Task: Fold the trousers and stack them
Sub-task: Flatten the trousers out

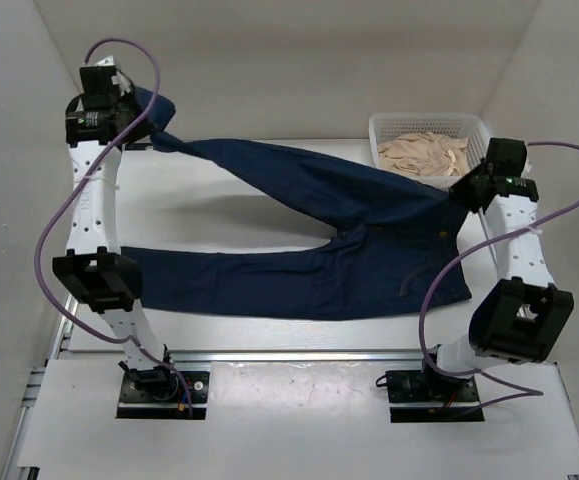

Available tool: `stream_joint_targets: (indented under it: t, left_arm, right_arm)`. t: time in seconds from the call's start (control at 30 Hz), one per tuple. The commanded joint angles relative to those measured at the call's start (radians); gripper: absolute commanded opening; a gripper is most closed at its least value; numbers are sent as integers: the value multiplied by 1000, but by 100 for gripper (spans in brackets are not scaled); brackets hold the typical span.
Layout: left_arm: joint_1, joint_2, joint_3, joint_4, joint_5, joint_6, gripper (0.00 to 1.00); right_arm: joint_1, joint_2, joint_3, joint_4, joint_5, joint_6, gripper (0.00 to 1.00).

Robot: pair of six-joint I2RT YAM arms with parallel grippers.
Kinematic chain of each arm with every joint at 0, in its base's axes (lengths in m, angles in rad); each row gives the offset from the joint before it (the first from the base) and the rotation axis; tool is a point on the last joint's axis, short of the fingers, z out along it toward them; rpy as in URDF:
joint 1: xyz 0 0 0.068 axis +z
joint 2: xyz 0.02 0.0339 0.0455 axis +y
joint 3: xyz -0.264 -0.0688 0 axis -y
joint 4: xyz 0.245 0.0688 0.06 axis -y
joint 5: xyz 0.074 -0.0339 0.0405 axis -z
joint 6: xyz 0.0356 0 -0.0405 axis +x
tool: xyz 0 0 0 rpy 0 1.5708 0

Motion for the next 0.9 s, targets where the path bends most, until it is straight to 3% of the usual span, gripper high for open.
stream_joint_targets:
  t: [0.0,0.03,0.07,0.1,0.13,0.2,0.27,0.43,0.53,0.57,0.6,0.67,0.7,0.77,0.87]
  left_arm:
    - [79,40,-145,36,-15,-53,68]
    - [109,69,-192,17,38,-67,90]
    - [122,127,-213,-20,62,-85,100]
    - [122,146,-231,-20,82,-95,100]
    - [122,155,-255,-20,91,-95,100]
    - [122,142,-256,-20,54,-107,100]
    - [111,114,-241,-10,31,-107,100]
    - [111,73,-213,-10,10,-89,100]
    - [102,48,-249,-19,40,-66,83]
    - [102,48,-292,-19,86,-52,74]
    - [88,22,-326,-19,103,-52,51]
    - [44,-13,-463,-19,120,-64,38]
    - [22,-65,-519,19,132,-64,36]
    - [-47,-114,-677,53,142,-107,35]
    - [-114,-165,-798,108,154,-148,40]
  right_arm:
    - [-39,84,-87,10,14,-50,1]
    - [-39,100,-97,10,0,-65,23]
    - [-48,111,-98,10,0,-65,40]
    - [-48,120,-98,10,0,-74,57]
    - [-48,120,-107,10,0,-74,82]
    - [-48,106,-107,10,16,-74,95]
    - [-48,79,-107,10,43,-65,100]
    - [-48,-12,-107,-4,109,-45,100]
    - [-48,-40,-117,-29,109,-56,91]
    - [-48,-52,-131,-39,95,-56,70]
    - [-48,-64,-143,-49,55,-56,48]
    - [-48,-93,-223,-58,-26,-56,6]
    - [-48,-107,-263,-58,-64,-45,1]
    - [-39,-157,-390,-58,-156,-45,0]
    - [-39,-179,-484,-11,-196,-59,12]
